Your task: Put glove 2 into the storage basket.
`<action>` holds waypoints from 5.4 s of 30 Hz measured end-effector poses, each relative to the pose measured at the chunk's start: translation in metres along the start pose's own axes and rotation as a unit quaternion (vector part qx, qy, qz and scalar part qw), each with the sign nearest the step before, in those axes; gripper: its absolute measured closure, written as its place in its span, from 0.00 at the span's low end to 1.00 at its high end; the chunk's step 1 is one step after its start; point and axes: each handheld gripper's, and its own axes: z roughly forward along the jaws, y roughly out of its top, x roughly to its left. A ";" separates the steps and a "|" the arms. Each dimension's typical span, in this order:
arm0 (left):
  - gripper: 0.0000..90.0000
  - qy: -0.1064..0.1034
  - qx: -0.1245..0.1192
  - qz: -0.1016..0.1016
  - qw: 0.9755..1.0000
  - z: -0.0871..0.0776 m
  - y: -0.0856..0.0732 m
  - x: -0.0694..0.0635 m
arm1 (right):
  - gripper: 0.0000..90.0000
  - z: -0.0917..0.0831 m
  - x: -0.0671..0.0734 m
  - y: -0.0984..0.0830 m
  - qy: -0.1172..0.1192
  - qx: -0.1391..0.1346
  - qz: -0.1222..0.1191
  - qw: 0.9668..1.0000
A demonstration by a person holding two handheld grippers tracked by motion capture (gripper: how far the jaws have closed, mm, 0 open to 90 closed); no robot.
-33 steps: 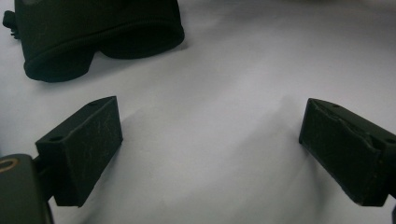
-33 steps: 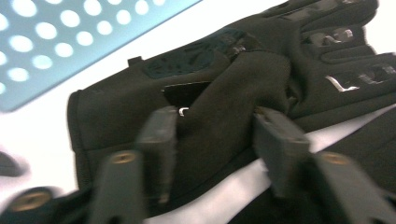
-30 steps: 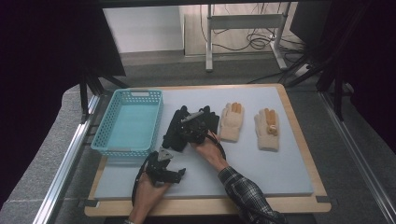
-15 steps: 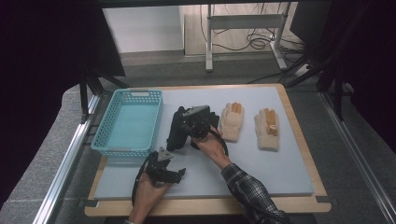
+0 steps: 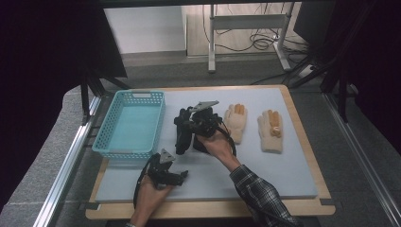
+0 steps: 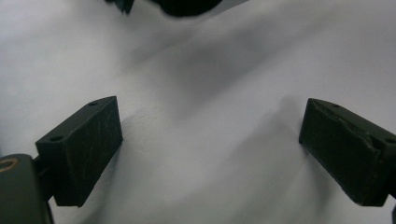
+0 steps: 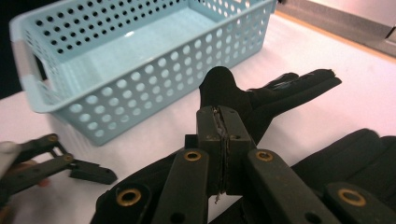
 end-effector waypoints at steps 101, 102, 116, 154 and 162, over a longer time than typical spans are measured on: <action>0.07 -0.001 0.000 -0.003 1.000 0.000 0.000 -0.001 | 0.84 0.042 -0.067 -0.063 -0.077 0.110 0.035 0.990; 0.07 -0.001 0.000 -0.003 1.000 0.000 0.000 0.000 | 0.85 0.042 -0.067 -0.062 -0.075 0.111 0.038 0.990; 0.07 -0.001 0.000 -0.003 1.000 0.000 0.000 0.000 | 0.85 0.026 -0.070 -0.037 -0.079 0.049 0.035 0.995; 0.07 0.000 -0.002 -0.003 1.000 0.000 0.000 -0.001 | 0.85 -0.111 -0.010 -0.088 -0.039 0.027 0.015 0.999; 0.07 0.000 0.000 -0.002 1.000 0.000 0.000 0.000 | 0.82 -0.100 -0.006 -0.124 -0.044 0.022 0.038 0.998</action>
